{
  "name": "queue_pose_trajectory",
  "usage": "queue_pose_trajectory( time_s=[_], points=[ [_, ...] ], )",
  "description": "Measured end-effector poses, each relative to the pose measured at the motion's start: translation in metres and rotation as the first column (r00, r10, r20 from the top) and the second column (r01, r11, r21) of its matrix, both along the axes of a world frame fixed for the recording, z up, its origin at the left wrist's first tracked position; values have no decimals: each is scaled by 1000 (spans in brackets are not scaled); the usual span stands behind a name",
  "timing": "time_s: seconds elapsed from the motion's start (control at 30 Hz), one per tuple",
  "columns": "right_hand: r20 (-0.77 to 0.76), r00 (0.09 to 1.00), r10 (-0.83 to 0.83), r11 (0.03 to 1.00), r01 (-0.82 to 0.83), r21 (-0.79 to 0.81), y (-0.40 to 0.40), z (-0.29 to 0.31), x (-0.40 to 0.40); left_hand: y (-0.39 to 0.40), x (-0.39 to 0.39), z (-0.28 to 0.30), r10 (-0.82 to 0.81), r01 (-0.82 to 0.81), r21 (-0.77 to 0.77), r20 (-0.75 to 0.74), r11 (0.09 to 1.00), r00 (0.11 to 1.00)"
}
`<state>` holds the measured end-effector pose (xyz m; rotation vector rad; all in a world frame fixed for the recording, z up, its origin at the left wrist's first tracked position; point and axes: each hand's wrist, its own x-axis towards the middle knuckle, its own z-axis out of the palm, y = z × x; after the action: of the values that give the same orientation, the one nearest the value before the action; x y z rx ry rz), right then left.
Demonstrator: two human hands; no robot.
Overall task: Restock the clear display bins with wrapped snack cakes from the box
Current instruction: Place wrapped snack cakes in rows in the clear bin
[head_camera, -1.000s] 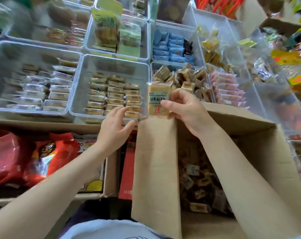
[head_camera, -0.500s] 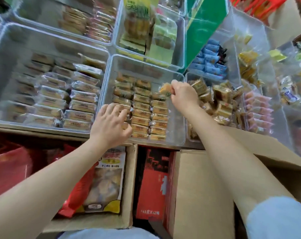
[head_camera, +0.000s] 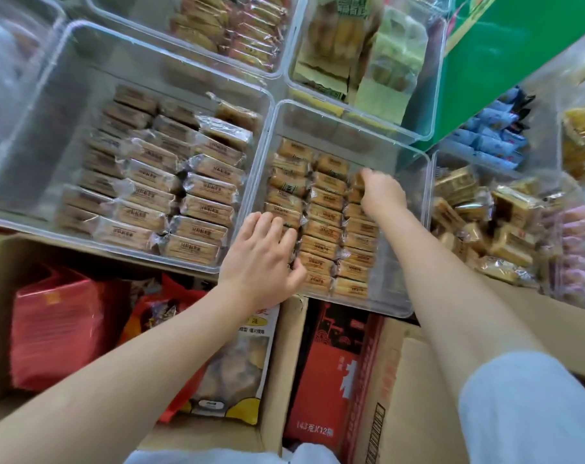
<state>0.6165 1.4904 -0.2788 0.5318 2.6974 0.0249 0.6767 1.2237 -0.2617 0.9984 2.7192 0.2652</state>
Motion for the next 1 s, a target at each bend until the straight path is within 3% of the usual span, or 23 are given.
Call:
queue_pose_trajectory(
  time_s=[0.13,0.27,0.4,0.5,0.63,0.77,0.87,1.0],
  points=[
    [-12,992,-126,975,122,-185,0,-23,13,0,0,-1,-8,8,-9,1,1000,1000],
    [-42,988,-152,982,146,-122,-20,-44,35,0,1,-1,-11,11,-9,0,1000,1000],
    [-92,970,-223,963,205,-176,-30,-29,31,1,1,0,-9,9,6,-7,1000,1000],
    [-96,981,-168,962,142,-234,-40,6,41,0,0,0,-6,6,16,-30,1000,1000],
    [-150,985,-86,913,18,-407,-54,95,92,1,1,2,-8,8,-4,-41,1000,999],
    [-342,940,-6,936,-115,-332,-54,175,193,0,4,3,18,-18,-17,-18,1000,1000],
    [-474,879,-49,962,-86,-258,-32,211,279,16,38,16,94,-108,114,121,988,988],
    [-499,835,-233,960,116,-254,12,218,373,69,150,72,-99,-74,419,378,905,921]
  ],
)
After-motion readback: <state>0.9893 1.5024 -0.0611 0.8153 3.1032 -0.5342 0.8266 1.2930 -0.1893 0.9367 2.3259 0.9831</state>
